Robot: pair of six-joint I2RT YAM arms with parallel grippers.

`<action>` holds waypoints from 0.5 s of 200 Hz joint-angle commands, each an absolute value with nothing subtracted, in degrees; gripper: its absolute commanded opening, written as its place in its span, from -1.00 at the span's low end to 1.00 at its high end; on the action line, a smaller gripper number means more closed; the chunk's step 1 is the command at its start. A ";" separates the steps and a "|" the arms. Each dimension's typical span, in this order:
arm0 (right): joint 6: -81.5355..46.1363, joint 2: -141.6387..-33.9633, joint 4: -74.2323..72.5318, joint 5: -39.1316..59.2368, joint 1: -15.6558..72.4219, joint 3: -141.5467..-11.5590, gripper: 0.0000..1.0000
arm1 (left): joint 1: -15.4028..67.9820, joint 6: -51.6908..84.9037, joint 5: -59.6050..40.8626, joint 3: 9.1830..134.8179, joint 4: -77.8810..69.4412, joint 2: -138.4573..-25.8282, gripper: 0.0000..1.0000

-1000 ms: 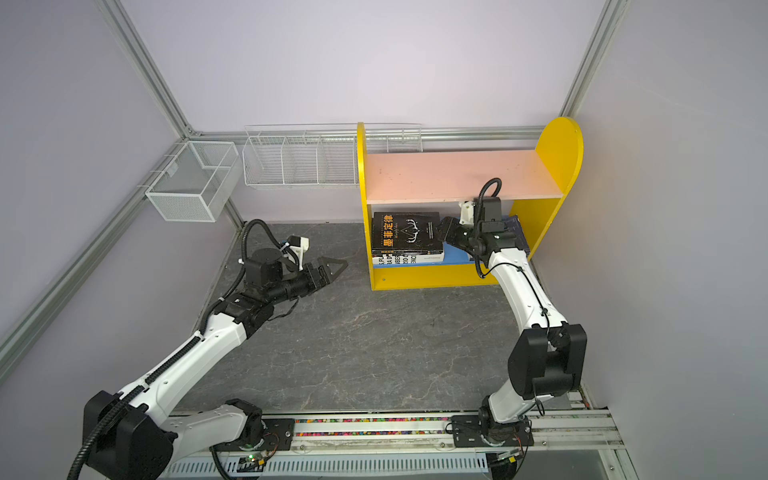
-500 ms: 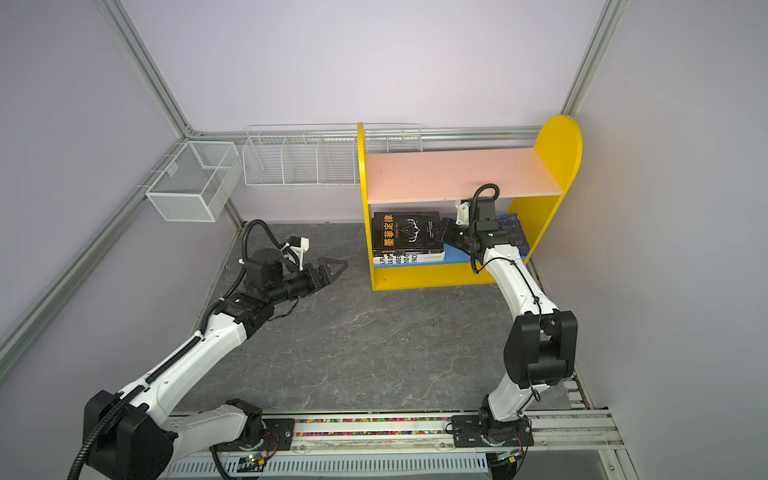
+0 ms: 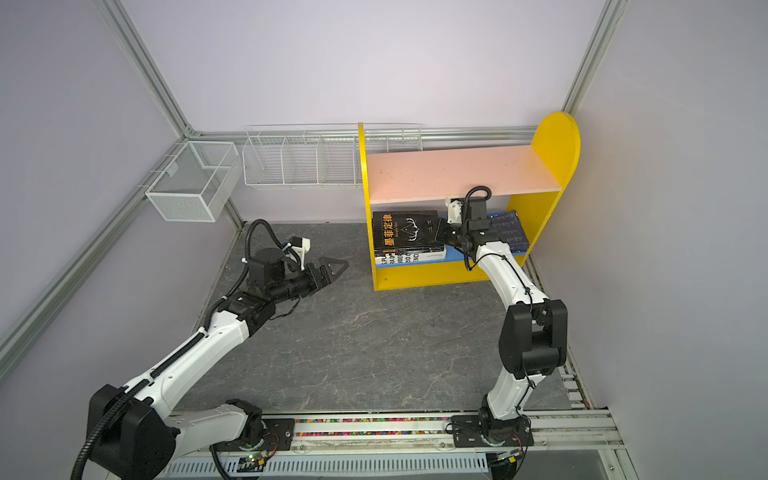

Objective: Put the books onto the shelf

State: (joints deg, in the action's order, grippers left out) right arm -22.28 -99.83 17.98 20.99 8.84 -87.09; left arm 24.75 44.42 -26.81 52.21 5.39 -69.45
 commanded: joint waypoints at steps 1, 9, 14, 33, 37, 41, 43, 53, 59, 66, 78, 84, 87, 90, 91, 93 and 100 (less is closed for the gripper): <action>-20.55 -99.06 18.05 19.25 9.32 -86.27 -0.13 | 24.45 44.65 -26.54 52.14 3.87 -69.55 0.98; -20.48 -98.27 17.76 18.51 9.32 -85.98 -0.09 | 24.45 44.65 -26.52 51.99 3.93 -69.30 0.98; -20.46 -97.74 17.63 18.06 9.32 -85.88 -0.07 | 24.44 44.65 -26.54 52.00 4.00 -69.19 0.98; -20.23 -95.06 16.88 15.98 9.32 -84.94 0.01 | 24.52 44.48 -26.48 51.80 4.47 -68.39 0.98; -20.20 -94.38 16.65 15.60 9.32 -84.61 0.03 | 24.45 44.41 -26.46 51.79 4.56 -68.18 0.98; -20.07 -93.67 16.28 15.33 9.36 -84.16 0.07 | 24.45 44.31 -26.31 51.76 4.69 -67.99 0.97; -20.16 -93.25 16.15 15.10 9.33 -83.90 0.09 | 24.46 44.30 -26.31 51.77 4.80 -67.86 0.98; -20.31 -91.17 15.18 13.90 9.32 -82.39 0.16 | 24.44 44.28 -26.03 51.56 5.17 -67.16 0.98; -20.51 -89.91 14.75 13.38 9.32 -81.47 0.20 | 24.49 44.18 -25.81 51.37 5.42 -66.75 0.98; -20.57 -88.40 14.43 13.09 9.36 -80.34 0.31 | 24.46 44.12 -25.62 51.12 5.60 -66.24 0.98; -20.84 -85.94 14.47 12.78 9.32 -78.79 0.45 | 24.43 44.03 -25.25 50.61 6.01 -65.30 0.98; -20.99 -84.84 15.18 12.69 9.32 -78.33 0.50 | 24.46 44.03 -25.05 50.36 6.26 -64.74 0.98; -21.07 -84.32 15.65 12.54 9.32 -78.14 0.52 | 24.44 44.03 -24.97 50.25 6.34 -64.44 0.98; -21.29 -83.81 16.33 12.29 9.34 -77.94 0.54 | 24.50 44.01 -24.84 50.15 6.53 -64.20 0.98; -21.32 -83.56 16.47 12.21 9.33 -77.90 0.54 | 24.47 43.98 -24.81 50.12 6.60 -64.05 0.98; -21.52 -83.18 16.88 11.97 9.32 -77.75 0.55 | 24.49 43.95 -24.73 50.04 6.73 -63.96 0.98; -22.19 -81.77 17.95 11.34 9.32 -76.99 0.58 | 24.51 43.74 -24.29 49.81 7.28 -63.29 0.99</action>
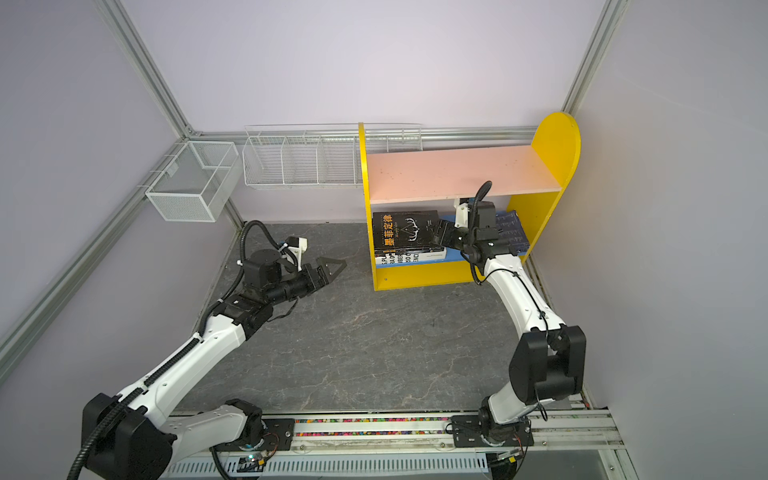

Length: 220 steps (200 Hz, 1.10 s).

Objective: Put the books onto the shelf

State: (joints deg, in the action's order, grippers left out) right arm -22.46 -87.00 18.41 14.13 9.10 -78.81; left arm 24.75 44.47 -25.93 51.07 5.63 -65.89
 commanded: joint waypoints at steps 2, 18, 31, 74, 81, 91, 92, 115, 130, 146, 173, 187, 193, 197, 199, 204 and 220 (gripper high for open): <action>-22.36 -81.40 18.31 11.12 9.34 -76.75 0.59 | 24.50 43.70 -24.18 49.76 7.47 -63.06 0.99; -23.84 -77.25 20.39 9.21 9.32 -73.70 0.70 | 24.46 42.48 -22.44 49.71 9.84 -61.19 0.99; -23.75 -73.23 21.28 7.87 9.32 -70.00 0.84 | 24.37 40.66 -19.17 49.84 12.64 -59.07 0.99; -19.79 -59.96 28.46 -3.55 9.33 -59.58 0.79 | 24.36 28.60 3.95 49.36 22.13 -50.19 0.99; -19.05 -57.77 29.03 -5.54 9.32 -57.53 0.77 | 24.35 26.30 9.08 49.06 22.69 -49.25 0.99; -18.64 -54.76 29.80 -8.87 9.32 -54.60 0.77 | 24.40 22.86 15.89 47.93 22.21 -48.24 0.99; -18.64 -54.45 29.84 -9.18 9.32 -54.37 0.77 | 24.37 22.50 16.47 47.83 22.00 -48.16 0.99; -19.02 -48.78 30.60 -17.71 9.32 -47.31 0.77 | 24.18 13.48 28.75 41.91 13.03 -46.65 0.99; -19.64 -45.38 30.89 -22.23 9.32 -43.65 0.77 | 21.92 11.94 33.23 38.13 6.17 -46.41 0.99; -20.66 -41.95 30.11 -24.76 9.32 -40.00 0.77 | 19.52 10.00 37.48 31.52 -5.71 -46.91 0.99; -22.47 -38.35 29.17 -27.58 9.32 -35.43 0.77 | 14.27 7.58 37.84 22.84 -22.28 -51.09 0.99; -23.03 -37.60 29.04 -28.85 9.32 -33.94 0.76 | 11.39 8.59 36.01 20.53 -26.12 -54.14 0.99; -23.03 -37.38 28.80 -28.96 9.32 -33.39 0.77 | 10.55 8.89 35.72 19.60 -28.29 -55.56 0.99; -23.03 -37.21 28.56 -29.06 9.32 -33.04 0.77 | 10.07 8.75 35.41 18.84 -30.03 -56.40 0.99; -23.03 -37.05 28.43 -29.10 9.32 -32.82 0.77 | 9.92 8.60 35.29 18.42 -30.91 -56.84 0.99; -23.01 -36.96 28.04 -29.26 9.32 -32.44 0.77 | 9.57 8.46 35.20 17.41 -33.74 -58.16 0.99; -22.03 -36.16 24.67 -29.46 9.32 -30.29 0.76 | 8.90 7.03 34.90 14.64 -42.33 -62.97 0.99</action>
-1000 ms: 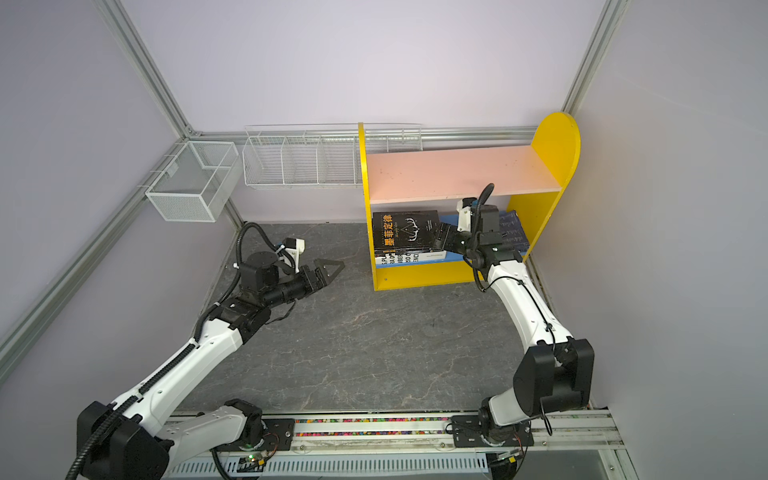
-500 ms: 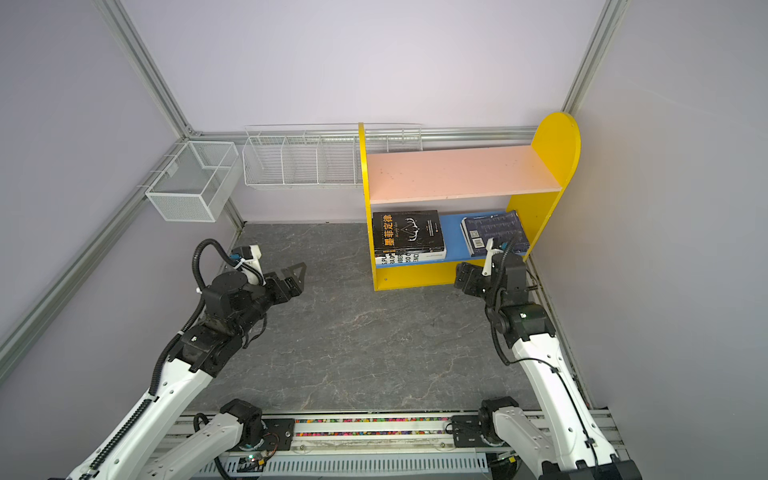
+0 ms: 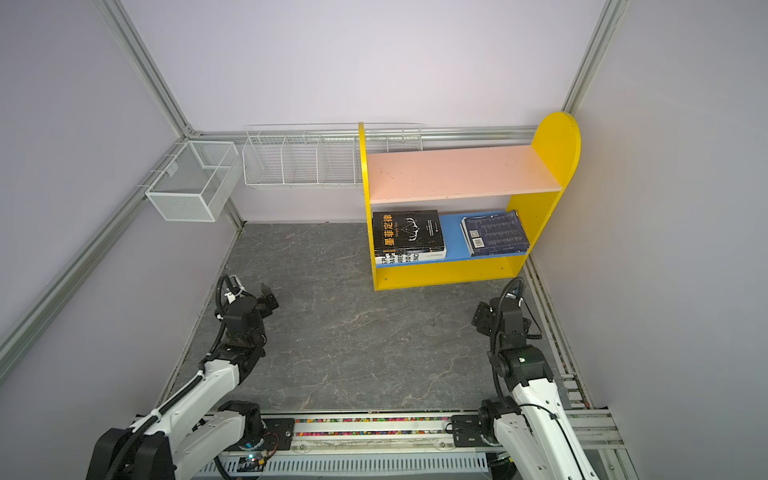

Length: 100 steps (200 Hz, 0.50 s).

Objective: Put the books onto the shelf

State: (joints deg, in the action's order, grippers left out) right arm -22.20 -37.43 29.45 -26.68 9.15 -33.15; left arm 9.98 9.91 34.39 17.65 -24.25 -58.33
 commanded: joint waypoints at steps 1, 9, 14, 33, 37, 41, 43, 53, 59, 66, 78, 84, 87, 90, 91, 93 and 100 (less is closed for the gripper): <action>-21.96 -36.10 24.38 -29.37 9.32 -30.13 0.77 | 8.89 6.94 34.94 14.53 -42.74 -63.30 0.99; -20.81 -35.74 21.48 -28.38 9.32 -28.48 0.76 | 8.67 6.25 35.09 14.24 -45.20 -66.12 0.99; -20.10 -35.69 19.84 -27.81 9.32 -27.49 0.77 | 8.55 5.86 34.80 14.36 -46.40 -67.92 0.99; -18.11 -37.22 15.33 -26.47 9.32 -25.11 0.77 | 8.51 3.51 33.15 14.32 -53.18 -74.72 0.98; -17.65 -37.71 14.36 -26.18 9.32 -24.82 0.77 | 8.52 3.43 32.62 13.99 -54.94 -75.57 0.98; -17.29 -38.31 13.40 -26.24 9.32 -24.60 0.77 | 8.44 3.35 32.49 13.86 -56.55 -76.38 0.98; -17.13 -38.71 12.82 -26.27 9.32 -24.47 0.77 | 8.44 3.30 32.60 13.86 -57.14 -76.79 0.98; -15.83 -40.43 9.65 -26.52 9.38 -24.00 0.77 | 8.39 3.74 33.78 14.21 -59.22 -79.56 0.98; -15.06 -41.65 7.21 -26.84 9.32 -23.74 0.76 | 8.35 3.46 33.64 14.41 -60.18 -81.53 0.98; -13.90 -43.06 3.44 -27.03 9.32 -23.25 0.77 | 8.39 2.06 32.33 13.81 -64.93 -84.14 0.97; -9.94 -46.35 -4.76 -26.54 9.35 -22.04 0.77 | 8.44 0.36 28.91 12.18 -70.80 -86.64 0.98; -8.53 -48.36 -8.20 -26.46 9.32 -22.02 0.77 | 8.44 0.34 28.00 11.96 -71.11 -86.70 0.97; -7.78 -49.51 -9.66 -26.40 9.32 -22.10 0.77 | 8.44 0.35 27.94 11.95 -71.25 -86.85 0.97; -7.01 -50.54 -10.81 -26.27 9.32 -22.25 0.77 | 8.37 0.29 27.81 12.00 -71.46 -87.06 0.97; -6.80 -51.02 -11.34 -26.23 9.32 -22.33 0.77 | 8.36 0.19 27.75 12.06 -71.46 -87.12 0.97; -6.25 -51.82 -12.04 -26.20 9.32 -22.52 0.77 | 8.35 0.18 27.59 12.18 -71.37 -87.28 0.97; -4.82 -55.09 -15.02 -26.15 9.32 -23.04 0.77 | 8.35 0.01 26.64 12.92 -70.20 -87.85 0.97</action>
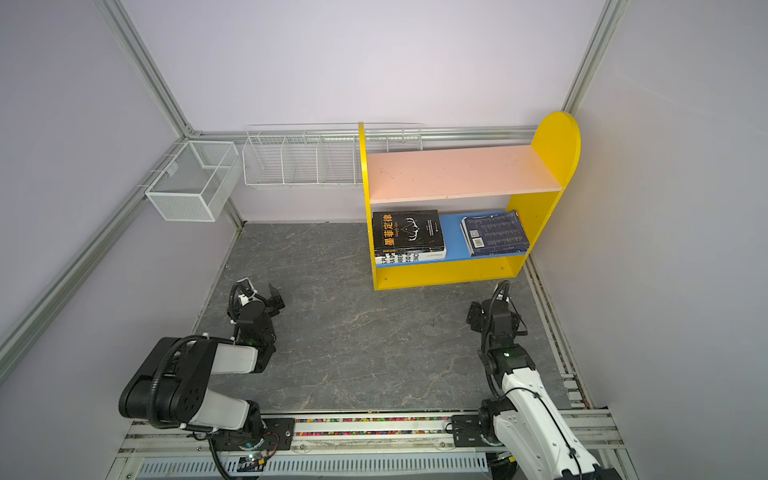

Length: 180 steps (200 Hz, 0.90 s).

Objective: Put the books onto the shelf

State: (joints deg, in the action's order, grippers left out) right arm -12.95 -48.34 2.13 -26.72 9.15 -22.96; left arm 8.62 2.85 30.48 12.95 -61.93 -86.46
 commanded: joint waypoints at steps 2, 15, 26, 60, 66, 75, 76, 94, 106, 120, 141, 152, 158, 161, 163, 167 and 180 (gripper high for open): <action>-4.41 -55.98 -15.84 -26.18 9.32 -23.10 0.77 | 8.35 0.00 26.50 13.20 -69.52 -88.06 0.97; -1.46 -62.51 -24.95 -26.72 9.32 -22.09 0.77 | 8.35 -0.58 27.05 15.44 -68.63 -90.69 0.97; 0.55 -67.76 -33.99 -27.35 9.32 -20.56 0.77 | 8.52 0.04 27.41 17.07 -64.26 -89.96 0.98; 5.99 -82.35 -55.24 -27.54 9.23 -18.05 0.78 | 7.91 0.43 27.33 18.98 -60.68 -89.91 0.97; 5.80 -84.62 -57.81 -27.45 9.16 -17.71 0.78 | 7.91 0.76 27.40 19.14 -59.89 -89.63 0.98; 6.58 -86.51 -62.04 -27.19 9.01 -16.98 0.79 | 7.91 0.85 27.39 19.25 -59.48 -89.59 0.98; 6.50 -86.37 -61.69 -27.09 8.99 -16.97 0.79 | 7.91 0.82 27.36 19.25 -59.53 -89.58 0.98; 4.62 -83.66 -57.22 -19.25 6.56 -16.49 0.78 | 7.90 0.76 27.42 19.75 -58.80 -89.70 0.98; 4.25 -87.66 -61.28 -17.09 5.32 -16.26 0.78 | 7.91 0.66 27.66 20.44 -57.96 -89.91 0.98; 4.97 -89.91 -61.80 -16.43 5.16 -17.69 0.78 | 7.89 0.87 27.68 20.82 -56.93 -89.75 0.98; 1.34 -88.86 -53.28 -12.37 1.73 -21.21 0.79 | 7.78 0.94 27.71 21.19 -56.56 -89.88 0.98; 0.85 -88.00 -50.75 -10.98 0.91 -21.63 0.78 | 6.42 2.27 25.92 21.95 -54.22 -89.50 0.98; 0.76 -87.72 -50.10 -10.74 0.85 -21.79 0.78 | 5.28 3.34 24.41 22.14 -52.96 -89.17 0.98; 0.79 -87.96 -50.70 -10.80 0.85 -21.70 0.78 | 5.12 3.49 24.13 22.15 -52.51 -88.91 0.98; 0.83 -88.13 -51.13 -10.81 0.81 -21.53 0.78 | 5.10 3.51 24.20 22.21 -52.41 -88.87 0.98; 0.93 -88.36 -51.91 -10.87 0.86 -21.46 0.78 | 5.11 3.44 24.25 22.16 -52.58 -88.94 0.98; 0.82 -88.01 -50.88 -10.82 0.84 -21.60 0.78 | 5.10 3.24 24.24 21.94 -53.52 -89.24 0.98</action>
